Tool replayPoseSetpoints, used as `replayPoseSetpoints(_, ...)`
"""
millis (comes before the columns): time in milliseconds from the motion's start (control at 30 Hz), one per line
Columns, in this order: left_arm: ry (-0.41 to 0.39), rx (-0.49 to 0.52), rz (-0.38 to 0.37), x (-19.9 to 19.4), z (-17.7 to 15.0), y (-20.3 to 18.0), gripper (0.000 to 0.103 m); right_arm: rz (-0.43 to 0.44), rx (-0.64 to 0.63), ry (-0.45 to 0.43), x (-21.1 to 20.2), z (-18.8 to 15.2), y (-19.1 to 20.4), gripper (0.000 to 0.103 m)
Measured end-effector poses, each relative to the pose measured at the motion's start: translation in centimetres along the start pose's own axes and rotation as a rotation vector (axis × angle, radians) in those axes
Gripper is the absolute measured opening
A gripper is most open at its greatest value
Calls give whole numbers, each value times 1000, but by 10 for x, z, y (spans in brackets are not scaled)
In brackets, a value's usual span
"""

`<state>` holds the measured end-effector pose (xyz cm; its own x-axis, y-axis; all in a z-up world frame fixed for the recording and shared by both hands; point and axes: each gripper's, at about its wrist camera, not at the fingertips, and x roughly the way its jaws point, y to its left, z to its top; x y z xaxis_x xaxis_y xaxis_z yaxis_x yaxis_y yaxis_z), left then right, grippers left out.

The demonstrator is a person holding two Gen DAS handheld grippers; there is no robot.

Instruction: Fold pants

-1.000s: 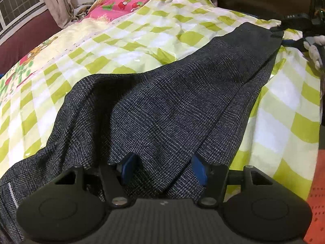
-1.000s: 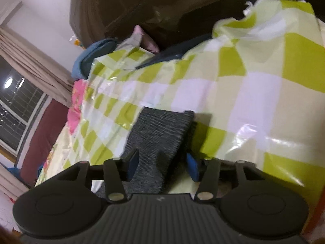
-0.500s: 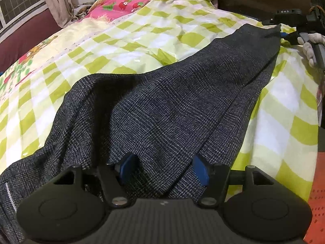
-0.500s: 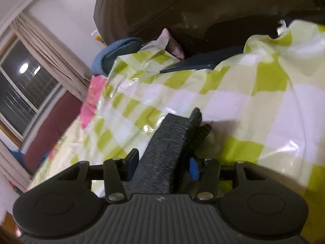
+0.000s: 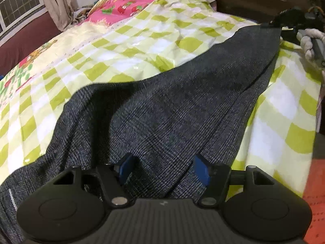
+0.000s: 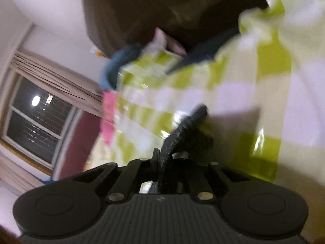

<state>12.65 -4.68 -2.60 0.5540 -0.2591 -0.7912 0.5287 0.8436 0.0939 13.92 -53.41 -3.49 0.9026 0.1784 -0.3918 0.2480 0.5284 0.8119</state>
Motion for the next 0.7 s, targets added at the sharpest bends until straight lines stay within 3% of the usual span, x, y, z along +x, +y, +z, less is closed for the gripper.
replayPoseSetpoints(133,-44,10,-31,-10,6,-7,77,5,-36,-37,-25,7,5,6)
replayPoseSetpoints(200,-45,10,-47,-9,6,-11,77,-75,-42,-30,-19,5,-7,6)
replayPoseSetpoints(267,5,13,-53,4,1,-16,78,-236,-43,76,7,4,-28,6)
replayPoseSetpoints(333,30,41,-25,13,-6,-21,78,-258,7,112,13,7,-35,6)
replayPoseSetpoints(467,-2,22,-51,-3,-6,-16,78,-257,-142,26,1,16,-5,6)
replayPoseSetpoints(533,4,32,-32,-5,-9,-13,78,-334,-172,83,13,15,-6,9)
replayPoseSetpoints(567,16,34,-16,-2,-12,-12,78,-414,-223,123,19,11,-6,7)
replayPoseSetpoints(700,17,10,18,-5,-27,-3,78,-497,-398,49,-12,-11,19,24)
